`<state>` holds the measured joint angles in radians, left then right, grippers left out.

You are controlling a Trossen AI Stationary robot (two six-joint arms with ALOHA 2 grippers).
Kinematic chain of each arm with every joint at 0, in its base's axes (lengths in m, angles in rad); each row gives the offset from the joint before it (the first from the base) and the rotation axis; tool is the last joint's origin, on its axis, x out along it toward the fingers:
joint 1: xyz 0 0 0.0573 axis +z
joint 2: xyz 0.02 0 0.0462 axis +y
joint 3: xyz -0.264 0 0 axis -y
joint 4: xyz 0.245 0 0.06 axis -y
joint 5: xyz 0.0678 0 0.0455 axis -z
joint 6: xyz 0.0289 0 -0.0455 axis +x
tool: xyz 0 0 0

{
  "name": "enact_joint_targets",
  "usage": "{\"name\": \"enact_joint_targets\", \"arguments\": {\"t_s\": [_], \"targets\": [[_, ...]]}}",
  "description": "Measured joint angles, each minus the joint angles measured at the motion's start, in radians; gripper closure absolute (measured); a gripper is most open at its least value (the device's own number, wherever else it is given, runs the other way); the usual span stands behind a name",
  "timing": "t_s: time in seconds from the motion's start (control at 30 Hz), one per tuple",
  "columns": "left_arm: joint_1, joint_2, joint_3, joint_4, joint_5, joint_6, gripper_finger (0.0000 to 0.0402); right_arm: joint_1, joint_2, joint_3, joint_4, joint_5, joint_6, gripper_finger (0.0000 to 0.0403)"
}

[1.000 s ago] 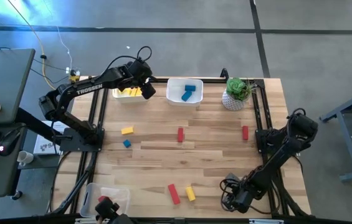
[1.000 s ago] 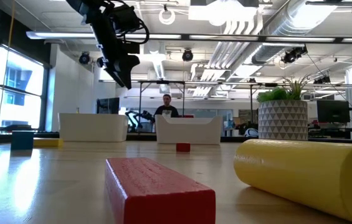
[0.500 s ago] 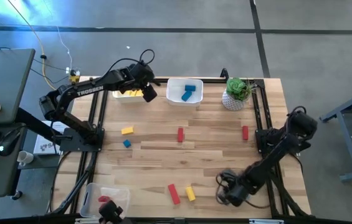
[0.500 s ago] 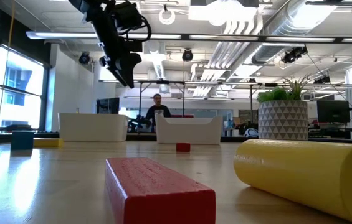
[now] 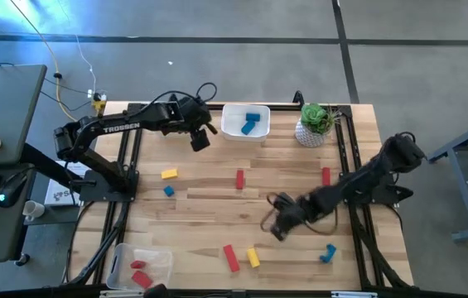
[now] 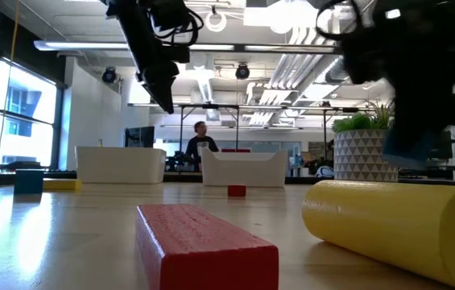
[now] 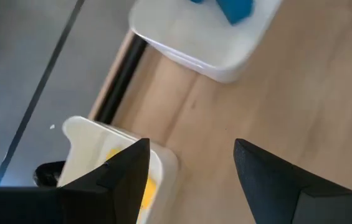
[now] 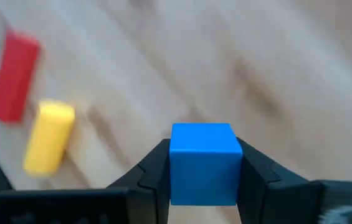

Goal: Sort & place blocks by color
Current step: Put the blue block into the right white bin

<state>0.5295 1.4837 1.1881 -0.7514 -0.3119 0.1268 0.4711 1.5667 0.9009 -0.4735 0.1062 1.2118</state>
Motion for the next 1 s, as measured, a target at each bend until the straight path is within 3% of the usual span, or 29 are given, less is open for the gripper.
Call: {"name": "enact_joint_targets", "arguments": {"t_s": [0.23, 0.5, 0.83, 1.0], "targets": [[-0.081, 0.000, 0.000, -0.120, -0.002, -0.001, 0.0183, -0.217, -0.069, 0.001, 0.019, -0.002, -0.291, 0.0300], [-0.174, 0.000, -0.001, -0.120, -0.003, -0.013, 0.0183, -0.428, -0.121, 0.002, 0.085, -0.002, -0.575, 0.0300], [-0.285, 0.000, -0.001, -0.120, -0.005, -0.113, 0.0183, -0.621, -0.123, 0.002, 0.395, -0.003, -0.856, 0.0299], [-0.317, 0.000, -0.001, -0.149, -0.005, -0.184, 0.0183, -0.691, -0.123, 0.002, 0.513, 0.076, -0.949, 0.0299]]}}
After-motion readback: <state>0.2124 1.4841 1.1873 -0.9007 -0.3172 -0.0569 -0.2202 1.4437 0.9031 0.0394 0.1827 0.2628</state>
